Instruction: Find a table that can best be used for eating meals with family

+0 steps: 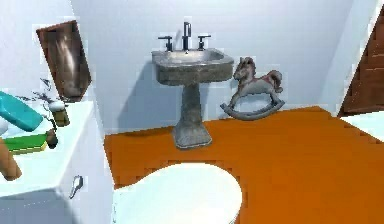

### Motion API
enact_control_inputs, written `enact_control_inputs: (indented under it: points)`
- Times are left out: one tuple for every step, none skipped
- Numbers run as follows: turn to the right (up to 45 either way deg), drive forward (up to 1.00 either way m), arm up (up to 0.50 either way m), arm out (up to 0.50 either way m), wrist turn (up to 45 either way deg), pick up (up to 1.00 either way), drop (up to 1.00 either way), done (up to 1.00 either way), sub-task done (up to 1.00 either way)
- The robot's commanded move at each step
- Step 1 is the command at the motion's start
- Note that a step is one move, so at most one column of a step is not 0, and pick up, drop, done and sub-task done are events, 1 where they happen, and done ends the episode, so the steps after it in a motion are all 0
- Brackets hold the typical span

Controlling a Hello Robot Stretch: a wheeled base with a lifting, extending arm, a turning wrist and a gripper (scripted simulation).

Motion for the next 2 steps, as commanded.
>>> enact_control_inputs:
  points:
    - [0.0,0.05,0.0,0.0,0.0,0.0,0.0,0.0,0.0]
    - [45.0,0.0,0.0,0.0,0.0,0.0,0.0,0.0,0.0]
